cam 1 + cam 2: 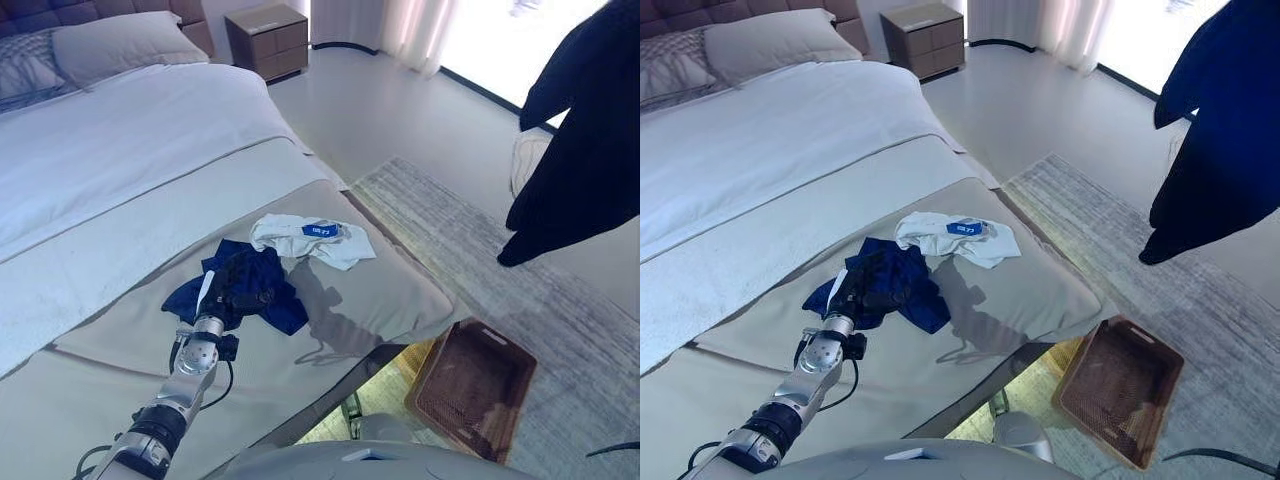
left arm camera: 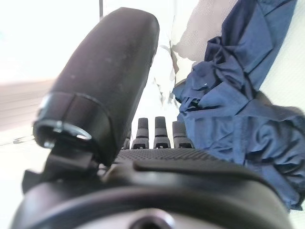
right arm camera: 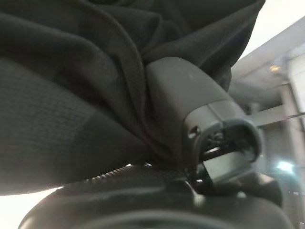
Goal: Pick up the clothes from the bed and place them into the basket
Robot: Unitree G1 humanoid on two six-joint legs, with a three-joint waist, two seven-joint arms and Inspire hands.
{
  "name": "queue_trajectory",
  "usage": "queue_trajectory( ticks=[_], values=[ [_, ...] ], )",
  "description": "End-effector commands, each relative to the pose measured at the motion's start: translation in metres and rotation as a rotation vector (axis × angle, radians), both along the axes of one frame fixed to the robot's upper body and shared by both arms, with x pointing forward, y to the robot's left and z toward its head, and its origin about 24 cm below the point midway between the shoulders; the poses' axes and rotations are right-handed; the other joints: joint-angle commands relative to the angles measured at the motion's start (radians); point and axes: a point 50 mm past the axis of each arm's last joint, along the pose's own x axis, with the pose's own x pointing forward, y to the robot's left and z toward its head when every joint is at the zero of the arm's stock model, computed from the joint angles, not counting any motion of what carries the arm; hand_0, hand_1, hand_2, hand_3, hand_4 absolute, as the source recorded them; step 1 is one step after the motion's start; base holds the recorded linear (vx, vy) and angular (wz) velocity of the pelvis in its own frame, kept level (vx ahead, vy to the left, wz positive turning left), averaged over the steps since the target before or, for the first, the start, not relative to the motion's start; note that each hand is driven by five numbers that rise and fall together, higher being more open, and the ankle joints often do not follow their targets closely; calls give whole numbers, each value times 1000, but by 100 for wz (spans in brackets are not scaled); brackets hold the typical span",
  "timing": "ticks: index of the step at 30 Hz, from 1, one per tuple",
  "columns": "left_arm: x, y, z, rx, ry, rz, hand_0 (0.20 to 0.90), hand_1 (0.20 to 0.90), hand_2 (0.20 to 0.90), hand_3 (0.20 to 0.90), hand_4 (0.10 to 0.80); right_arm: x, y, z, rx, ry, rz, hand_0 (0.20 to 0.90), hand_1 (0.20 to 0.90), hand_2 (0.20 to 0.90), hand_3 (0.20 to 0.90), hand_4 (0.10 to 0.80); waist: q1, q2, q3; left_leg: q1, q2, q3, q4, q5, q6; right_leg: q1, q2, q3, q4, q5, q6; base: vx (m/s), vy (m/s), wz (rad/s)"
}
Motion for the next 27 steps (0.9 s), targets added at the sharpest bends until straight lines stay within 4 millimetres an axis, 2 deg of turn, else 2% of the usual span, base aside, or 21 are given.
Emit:
queue_trajectory(
  ticks=[1,5,7,8,10,13,17,27],
  values=[
    [16,17,31,65,-169,17,900,900,900,900,800,-31,-10,38,-21,-220,-50,300,300,300,200,100,17,-29,-88,-28,-28,-27,8,-61,13,-31,-4,-98,81,-20,60,-165,-76,-17],
    [23,31,47,91,-217,72,900,900,900,900,800,-22,-17,16,14,-146,-51,300,300,300,200,100,57,-18,-67,-57,9,40,20,-39,23,-44,-40,-213,214,-75,59,-224,-126,-53],
    [24,36,53,93,-238,108,900,900,900,900,800,-14,-16,6,42,-137,-20,300,300,300,200,100,89,-17,-66,-75,30,77,45,-41,17,0,-60,-289,188,-130,44,-177,-161,-48],
    [25,37,54,93,-242,115,900,900,900,900,800,-13,-16,4,50,-135,-12,300,300,300,200,100,95,-18,-68,-84,33,83,51,-39,15,7,-63,-301,174,-129,41,-150,-206,-54],
    [27,38,55,83,-238,129,900,900,900,900,800,-2,-14,-14,72,-98,13,300,300,300,200,100,107,-26,-69,-90,42,74,62,-47,-1,30,-56,-293,106,-122,35,-77,-203,-78],
    [28,29,50,68,-219,117,900,900,900,900,800,6,-11,-27,71,-60,48,300,300,300,200,100,98,-27,-74,-80,57,79,49,-41,-18,48,-35,-266,69,-128,18,-19,-134,-33],
    [23,23,41,58,-190,81,900,900,900,900,800,8,-5,-39,50,-56,100,300,300,300,200,100,74,-22,-76,-69,65,91,59,-40,-30,62,-24,-258,65,-141,1,15,-82,-18],
    [17,23,34,60,-175,49,900,900,900,900,800,13,9,-77,62,19,181,300,300,300,200,100,29,4,-62,-39,69,115,44,-41,-42,73,-14,-238,41,-135,-2,-2,-49,-3]
  ],
)
